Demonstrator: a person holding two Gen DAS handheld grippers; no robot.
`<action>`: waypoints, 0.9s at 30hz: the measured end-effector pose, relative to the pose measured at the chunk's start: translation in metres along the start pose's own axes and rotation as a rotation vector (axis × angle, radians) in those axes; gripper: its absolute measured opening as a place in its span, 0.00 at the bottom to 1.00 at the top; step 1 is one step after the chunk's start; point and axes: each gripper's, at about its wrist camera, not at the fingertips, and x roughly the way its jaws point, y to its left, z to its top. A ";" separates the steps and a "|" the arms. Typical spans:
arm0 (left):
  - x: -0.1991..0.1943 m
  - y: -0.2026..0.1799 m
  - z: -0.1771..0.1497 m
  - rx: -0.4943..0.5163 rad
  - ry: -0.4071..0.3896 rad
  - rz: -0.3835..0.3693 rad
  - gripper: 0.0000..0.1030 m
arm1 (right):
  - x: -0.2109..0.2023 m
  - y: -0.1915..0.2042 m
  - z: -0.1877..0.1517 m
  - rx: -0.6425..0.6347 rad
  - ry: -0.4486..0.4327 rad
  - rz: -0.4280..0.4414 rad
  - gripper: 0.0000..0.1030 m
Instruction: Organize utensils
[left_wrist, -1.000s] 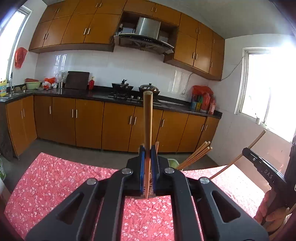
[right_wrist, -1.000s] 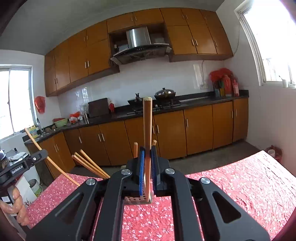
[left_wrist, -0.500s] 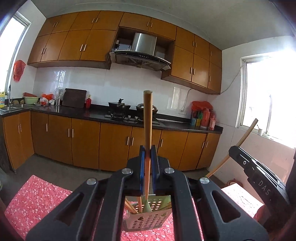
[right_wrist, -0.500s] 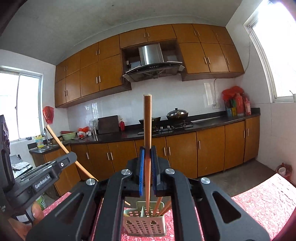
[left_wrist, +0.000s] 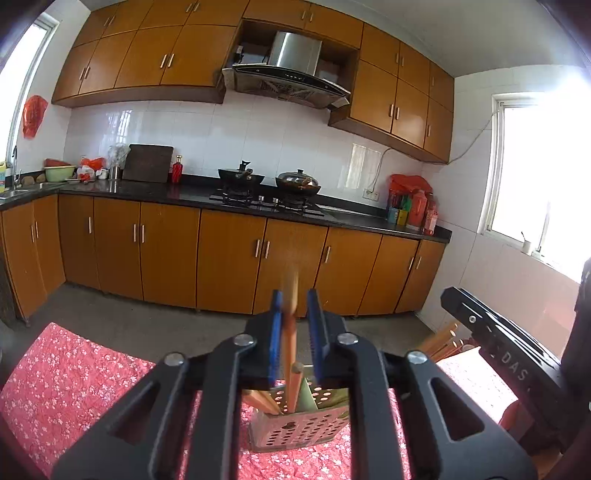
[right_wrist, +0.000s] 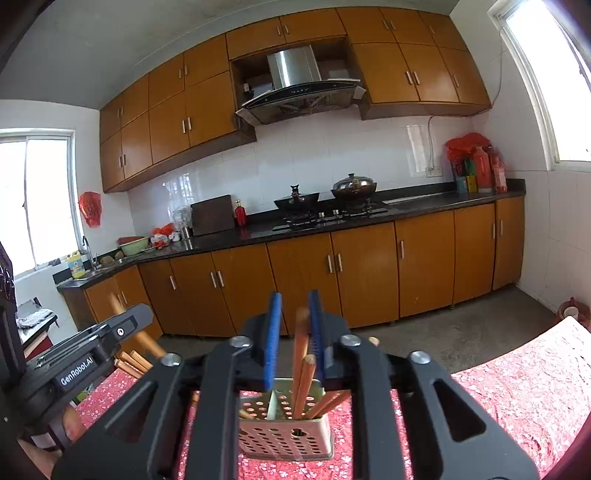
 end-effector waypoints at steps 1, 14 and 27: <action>-0.002 0.002 0.001 -0.005 -0.003 -0.002 0.22 | -0.006 -0.002 0.001 0.004 -0.008 -0.003 0.29; -0.113 0.030 -0.029 0.051 -0.041 0.060 0.73 | -0.091 -0.007 -0.022 -0.043 0.031 -0.064 0.69; -0.209 0.029 -0.140 0.165 0.020 0.251 0.96 | -0.153 0.043 -0.104 -0.216 0.075 -0.191 0.98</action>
